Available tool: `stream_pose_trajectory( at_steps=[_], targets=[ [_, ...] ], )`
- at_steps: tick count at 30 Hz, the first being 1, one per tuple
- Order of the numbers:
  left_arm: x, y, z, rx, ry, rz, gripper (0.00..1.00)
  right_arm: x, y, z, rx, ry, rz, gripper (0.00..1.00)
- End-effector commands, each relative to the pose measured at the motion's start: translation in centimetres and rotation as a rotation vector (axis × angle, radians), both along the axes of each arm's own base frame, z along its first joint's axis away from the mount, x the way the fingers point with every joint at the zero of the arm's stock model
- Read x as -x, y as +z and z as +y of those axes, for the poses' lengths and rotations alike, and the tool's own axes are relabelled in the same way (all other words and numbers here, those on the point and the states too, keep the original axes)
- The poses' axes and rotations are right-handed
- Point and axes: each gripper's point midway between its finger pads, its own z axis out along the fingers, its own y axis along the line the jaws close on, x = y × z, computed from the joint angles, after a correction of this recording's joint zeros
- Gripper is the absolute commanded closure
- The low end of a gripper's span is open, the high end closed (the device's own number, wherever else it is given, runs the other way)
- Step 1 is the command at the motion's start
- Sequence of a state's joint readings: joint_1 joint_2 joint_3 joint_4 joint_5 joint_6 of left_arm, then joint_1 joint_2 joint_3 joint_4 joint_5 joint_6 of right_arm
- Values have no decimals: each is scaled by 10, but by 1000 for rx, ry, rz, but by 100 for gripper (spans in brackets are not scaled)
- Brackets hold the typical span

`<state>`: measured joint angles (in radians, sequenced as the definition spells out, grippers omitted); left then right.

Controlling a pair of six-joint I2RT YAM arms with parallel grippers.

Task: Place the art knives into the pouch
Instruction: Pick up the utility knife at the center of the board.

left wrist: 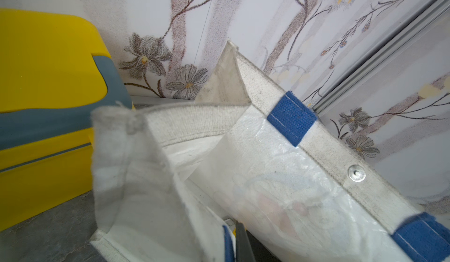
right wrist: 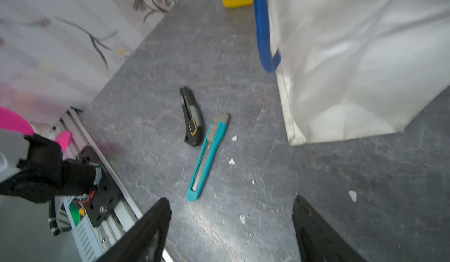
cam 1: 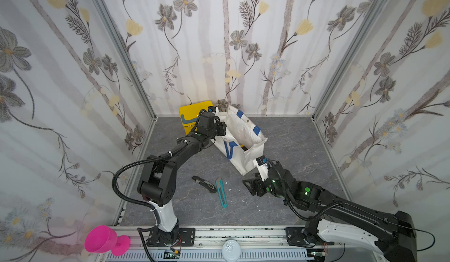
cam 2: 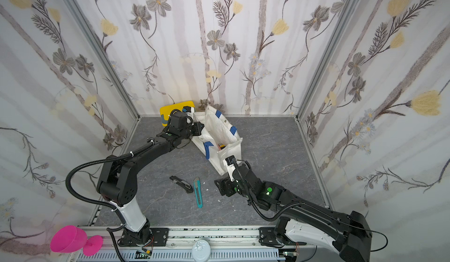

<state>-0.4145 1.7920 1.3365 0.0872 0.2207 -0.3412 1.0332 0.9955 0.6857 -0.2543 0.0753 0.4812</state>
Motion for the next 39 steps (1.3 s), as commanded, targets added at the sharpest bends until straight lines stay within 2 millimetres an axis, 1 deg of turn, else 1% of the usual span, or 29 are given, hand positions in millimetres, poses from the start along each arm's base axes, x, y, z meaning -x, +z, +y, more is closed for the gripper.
stream_pose_trajectory(
  at_steps=[1,4,6,9,13,15,20,21,22,24,29,37,38,39],
  targets=[
    [-11,18,0,31,35,-61,100,17,-22,7,40,80,69,26],
    [-14,17,3,27,61,-65,100,16,-30,15,58,107,78,32],
    [-15,16,5,23,75,-66,100,17,-31,28,30,151,68,33],
    [-16,14,6,21,85,-57,100,16,-37,47,10,201,82,34],
    [-14,18,7,20,82,-53,100,1,-48,66,43,197,70,35],
    [-13,20,9,18,87,-56,100,-7,-47,78,41,193,65,35],
    [-10,25,5,29,65,-58,100,-18,-73,103,94,206,118,36],
    [-9,25,5,26,64,-55,100,-20,-74,106,95,206,118,35],
    [-9,24,5,22,65,-54,100,-21,-88,107,124,202,136,34],
    [-8,23,7,13,64,-51,100,-24,-97,109,144,194,144,33],
    [-6,20,4,19,45,-42,100,-23,-115,123,155,216,186,32],
    [-3,18,3,32,41,-41,100,-36,-138,128,240,165,197,33],
    [-3,18,3,31,42,-41,100,-38,-139,128,249,160,195,34],
    [-3,18,3,31,41,-40,100,-41,-141,128,258,151,193,37]
  ],
)
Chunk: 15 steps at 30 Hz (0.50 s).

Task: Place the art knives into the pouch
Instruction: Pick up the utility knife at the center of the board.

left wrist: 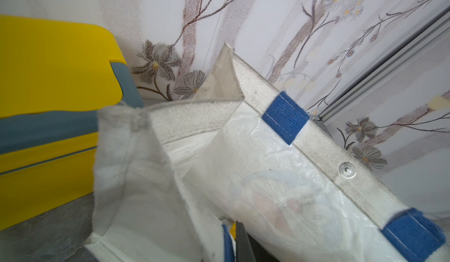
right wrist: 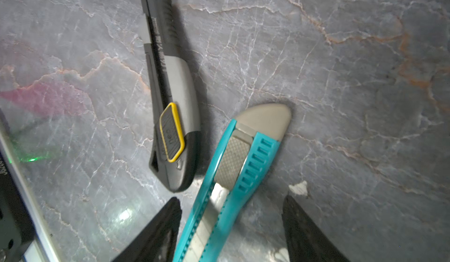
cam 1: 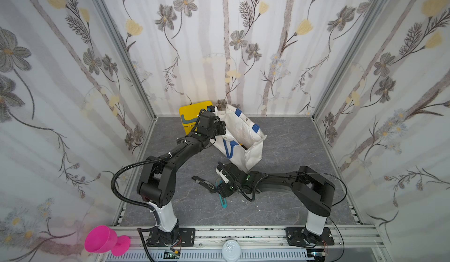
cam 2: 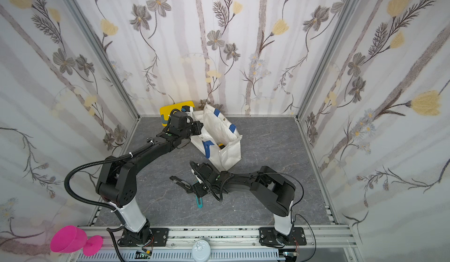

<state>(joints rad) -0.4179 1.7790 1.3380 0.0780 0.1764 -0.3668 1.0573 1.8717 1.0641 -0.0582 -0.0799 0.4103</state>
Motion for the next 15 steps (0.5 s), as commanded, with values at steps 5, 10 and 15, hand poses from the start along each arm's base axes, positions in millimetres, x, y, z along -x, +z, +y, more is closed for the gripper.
stream_pose_trajectory(
  at_steps=[5,10,15],
  targets=[
    [-2,10,-2,23,-5,-33,100,-15,-13,0,84,-41,-29,38],
    [-2,12,-2,18,-5,-36,100,-24,-21,-7,153,-79,-57,42],
    [-2,12,0,12,-3,-33,100,-26,-24,-16,201,-115,-80,43]
  ],
)
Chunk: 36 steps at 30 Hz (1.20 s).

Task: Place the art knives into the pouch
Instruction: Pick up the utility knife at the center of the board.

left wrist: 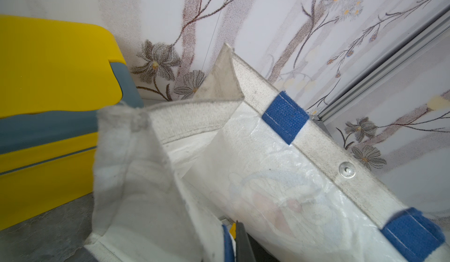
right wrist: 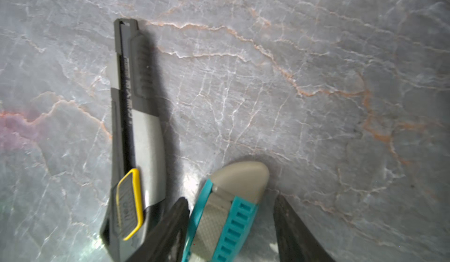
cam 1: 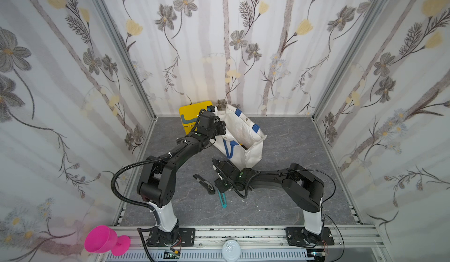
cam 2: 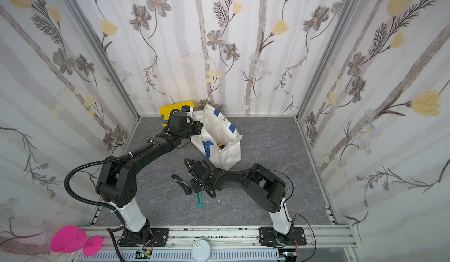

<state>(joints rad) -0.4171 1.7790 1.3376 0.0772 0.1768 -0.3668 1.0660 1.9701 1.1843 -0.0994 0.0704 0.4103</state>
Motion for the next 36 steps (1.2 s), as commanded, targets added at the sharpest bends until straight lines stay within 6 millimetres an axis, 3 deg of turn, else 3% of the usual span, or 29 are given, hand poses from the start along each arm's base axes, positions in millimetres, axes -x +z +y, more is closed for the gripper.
stream_pose_trajectory(
  at_steps=[1,10,15,18,36],
  targets=[
    [-2,14,-1,13,-3,-36,100,5,-17,-27,126,-48,15,43],
    [-2,15,2,7,6,-40,100,7,-15,-28,142,-58,-5,54],
    [-1,15,2,6,5,-38,100,6,-11,-31,132,-64,-15,54],
    [0,15,3,2,5,-37,100,6,-4,-33,114,-69,-29,61],
    [0,10,2,7,2,-27,100,1,40,-42,23,-90,-82,64]
  ],
)
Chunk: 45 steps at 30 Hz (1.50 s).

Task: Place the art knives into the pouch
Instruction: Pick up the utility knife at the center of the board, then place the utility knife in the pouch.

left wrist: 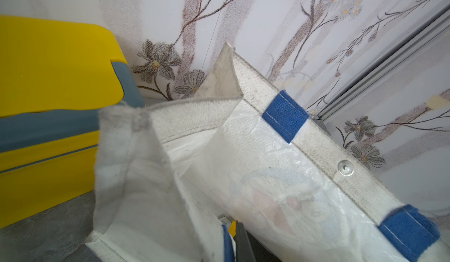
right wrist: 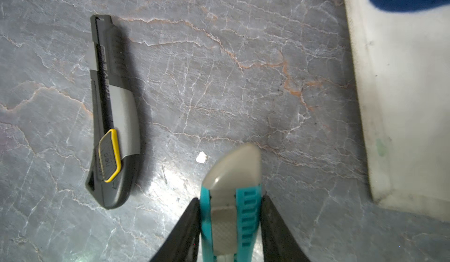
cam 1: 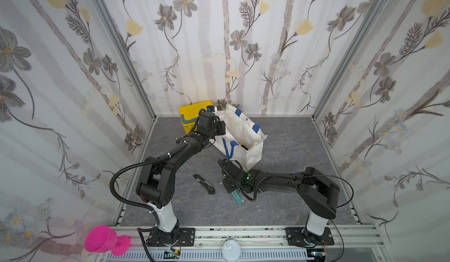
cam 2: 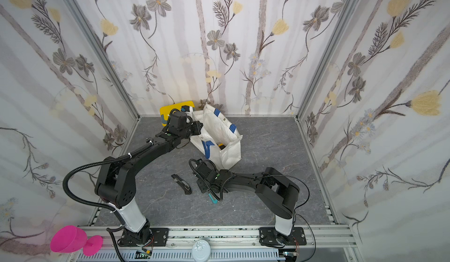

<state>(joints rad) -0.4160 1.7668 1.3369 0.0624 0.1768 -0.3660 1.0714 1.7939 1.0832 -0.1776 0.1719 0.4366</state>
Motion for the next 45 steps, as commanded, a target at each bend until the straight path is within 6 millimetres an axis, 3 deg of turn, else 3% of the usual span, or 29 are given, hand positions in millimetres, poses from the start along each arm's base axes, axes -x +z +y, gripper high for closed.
stream_pose_trajectory(
  at_steps=[1,12,18,19,29,36,38,39,45],
  targets=[
    [-2,7,0,8,1,-28,100,-6,12,-4,-15,-19,-28,64],
    [-3,8,-1,13,-3,-31,100,-18,39,-15,-75,-51,-49,64],
    [-3,8,0,7,-2,-30,100,-23,73,-21,-125,-65,-87,64],
    [-3,8,0,7,-1,-29,100,-24,91,-22,-161,-69,-110,64],
    [-3,4,-2,0,-13,-23,100,-42,189,-45,-321,-105,-235,63],
    [0,2,-3,8,-21,-25,100,-80,250,-70,-392,-180,-356,64],
    [2,3,-3,13,-21,-29,100,-88,264,-69,-390,-192,-399,64],
    [2,3,-3,15,-20,-29,100,-103,271,-79,-393,-224,-415,63],
    [3,-1,-8,20,-32,-24,100,-141,315,-68,-446,-239,-495,63]
  ],
)
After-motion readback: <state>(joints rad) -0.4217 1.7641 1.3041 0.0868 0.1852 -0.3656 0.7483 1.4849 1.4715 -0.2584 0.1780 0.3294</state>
